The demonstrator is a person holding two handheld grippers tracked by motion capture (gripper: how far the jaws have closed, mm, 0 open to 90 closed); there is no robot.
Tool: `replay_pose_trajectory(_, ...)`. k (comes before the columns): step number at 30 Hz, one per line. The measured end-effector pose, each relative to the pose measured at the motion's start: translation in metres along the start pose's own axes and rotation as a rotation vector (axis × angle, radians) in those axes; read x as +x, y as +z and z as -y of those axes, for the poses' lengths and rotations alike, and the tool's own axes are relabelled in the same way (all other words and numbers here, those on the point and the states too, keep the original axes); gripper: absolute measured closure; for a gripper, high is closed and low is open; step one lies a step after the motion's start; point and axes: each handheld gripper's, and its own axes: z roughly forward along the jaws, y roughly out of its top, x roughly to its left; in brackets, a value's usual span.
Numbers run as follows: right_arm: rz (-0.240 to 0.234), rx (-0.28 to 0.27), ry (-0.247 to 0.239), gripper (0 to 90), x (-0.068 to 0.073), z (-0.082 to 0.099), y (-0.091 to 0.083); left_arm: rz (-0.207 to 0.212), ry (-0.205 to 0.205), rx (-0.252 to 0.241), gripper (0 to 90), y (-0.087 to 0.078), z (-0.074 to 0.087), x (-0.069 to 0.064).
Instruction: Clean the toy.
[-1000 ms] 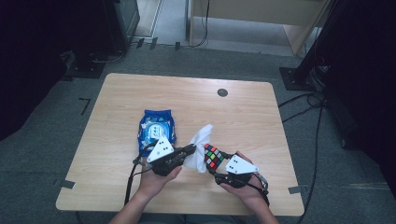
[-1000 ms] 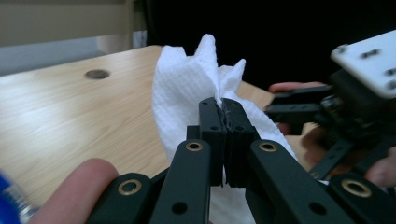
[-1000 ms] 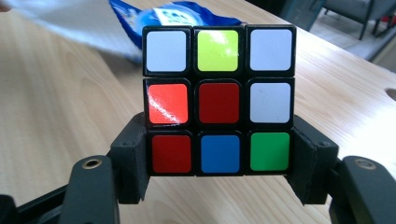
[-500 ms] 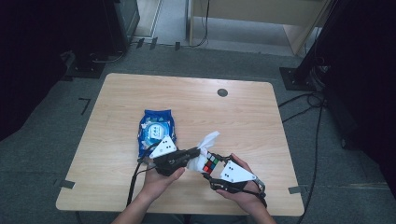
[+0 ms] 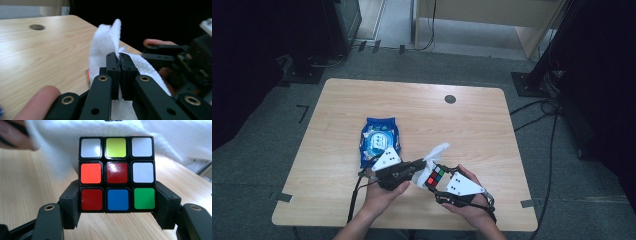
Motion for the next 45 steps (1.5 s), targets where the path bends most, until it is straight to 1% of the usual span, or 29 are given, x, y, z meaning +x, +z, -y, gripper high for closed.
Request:
replay_pose_trajectory(1, 0.007, 0.005, -0.002, 35.0, 0.000, 0.000, 0.000, 0.005, 0.000, 0.004, 87.7, 0.001, 0.000, 0.001)
replay_pose_trajectory(2, 0.007, 0.007, -0.005, 35.0, -0.001, 0.000, -0.001, -0.002, -0.003, 0.009, 87.8, 0.002, 0.002, 0.003)
replay_pose_trajectory(3, 0.010, 0.002, -0.004, 35.0, -0.002, 0.001, -0.003, -0.044, 0.013, 0.021, 87.9, 0.003, 0.004, 0.005)
replay_pose_trajectory(4, 0.013, -0.001, 0.001, 35.0, -0.003, 0.001, -0.005, -0.105, 0.037, 0.051, 88.1, 0.005, 0.007, 0.007)
replay_pose_trajectory(6, 0.020, -0.021, 0.015, 35.0, -0.007, -0.001, -0.009, -0.139, 0.036, 0.080, 88.4, 0.008, 0.012, 0.013)
replay_pose_trajectory(9, 0.032, -0.044, 0.043, 35.0, -0.012, -0.002, -0.013, -0.198, 0.006, 0.132, 88.3, 0.014, 0.023, 0.026)
replay_pose_trajectory(10, 0.032, -0.044, 0.043, 35.0, -0.012, -0.002, -0.013, -0.198, 0.006, 0.132, 88.2, 0.014, 0.023, 0.026)
replay_pose_trajectory(11, 0.035, -0.046, 0.062, 35.0, -0.015, -0.001, -0.014, -0.238, 0.010, 0.152, 87.7, 0.017, 0.028, 0.031)
replay_pose_trajectory(13, 0.045, -0.040, 0.080, 35.0, -0.017, 0.000, -0.014, -0.239, 0.015, 0.164, 84.9, 0.017, 0.030, 0.035)
replay_pose_trajectory(15, 0.055, -0.037, 0.096, 35.0, -0.020, 0.002, -0.014, -0.225, 0.036, 0.157, 76.4, 0.017, 0.030, 0.034)
replay_pose_trajectory(16, 0.058, -0.038, 0.103, 35.0, -0.021, 0.002, -0.014, -0.225, 0.068, 0.149, 69.1, 0.016, 0.029, 0.032)
replay_pose_trajectory(17, 0.061, -0.039, 0.111, 35.0, -0.022, 0.002, -0.015, -0.239, 0.117, 0.139, 62.2, 0.015, 0.029, 0.028)
replay_pose_trajectory(20, 0.074, -0.049, 0.148, 35.0, -0.025, 0.002, -0.017, -0.246, 0.220, 0.120, 51.3, 0.012, 0.029, 0.020)
replay_pose_trajectory(21, 0.078, -0.055, 0.165, 35.0, -0.026, 0.001, -0.018, -0.246, 0.266, 0.120, 48.5, 0.012, 0.030, 0.017)
replay_pose_trajectory(24, 0.075, -0.068, 0.217, 35.0, -0.028, -0.001, -0.021, -0.256, 0.352, 0.125, 37.5, 0.015, 0.034, 0.008)
replay_pose_trajectory(28, 0.021, -0.064, 0.297, 34.9, -0.024, -0.005, -0.019, -0.260, 0.475, 0.135, 27.2, 0.021, 0.040, -0.008)
replay_pose_trajectory(31, -0.017, -0.068, 0.364, 34.9, -0.019, -0.009, -0.015, -0.265, 0.552, 0.129, 24.2, 0.024, 0.044, -0.017)
replay_pose_trajectory(32, -0.017, -0.068, 0.364, 34.9, -0.019, -0.009, -0.015, -0.265, 0.552, 0.129, 24.1, 0.024, 0.044, -0.017)
replay_pose_trajectory(33, -0.031, -0.053, 0.393, 34.8, -0.015, -0.012, -0.012, -0.266, 0.577, 0.112, 24.1, 0.024, 0.045, -0.021)
replay_pose_trajectory(35, -0.048, -0.041, 0.412, 34.8, -0.013, -0.014, -0.009, -0.267, 0.588, 0.093, 24.1, 0.023, 0.045, -0.023)
replay_pose_trajectory(37, -0.071, -0.018, 0.447, 34.8, -0.011, -0.014, -0.006, -0.269, 0.609, 0.077, 24.7, 0.023, 0.045, -0.026)
replay_pose_trajectory(38, -0.084, -0.011, 0.463, 34.8, -0.010, -0.015, -0.005, -0.269, 0.609, 0.077, 25.4, 0.023, 0.045, -0.026)
replay_pose_trajectory(39, -0.097, 0.008, 0.484, 34.8, -0.009, -0.015, -0.003, -0.269, 0.628, 0.066, 26.6, 0.023, 0.046, -0.028)
replay_pose_trajectory(40, -0.097, 0.008, 0.484, 34.8, -0.009, -0.015, -0.003, -0.269, 0.628, 0.066, 28.1, 0.023, 0.046, -0.028)
replay_pose_trajectory(41, -0.112, 0.027, 0.520, 34.8, -0.008, -0.016, 0.000, -0.270, 0.646, 0.061, 31.6, 0.023, 0.048, -0.029)
replay_pose_trajectory(42, -0.113, 0.034, 0.538, 34.6, -0.008, -0.016, 0.001, -0.278, 0.645, 0.062, 33.0, 0.023, 0.049, -0.029)
replay_pose_trajectory(43, -0.113, 0.035, 0.566, 34.5, -0.009, -0.015, 0.002, -0.274, 0.635, 0.066, 33.7, 0.023, 0.049, -0.028)
replay_pose_trajectory(44, -0.113, 0.035, 0.566, 34.5, -0.009, -0.015, 0.002, -0.274, 0.635, 0.066, 34.0, 0.023, 0.049, -0.028)
replay_pose_trajectory(45, -0.102, 0.015, 0.587, 33.1, -0.010, -0.016, 0.001, -0.256, 0.599, 0.077, 34.1, 0.023, 0.049, -0.023)
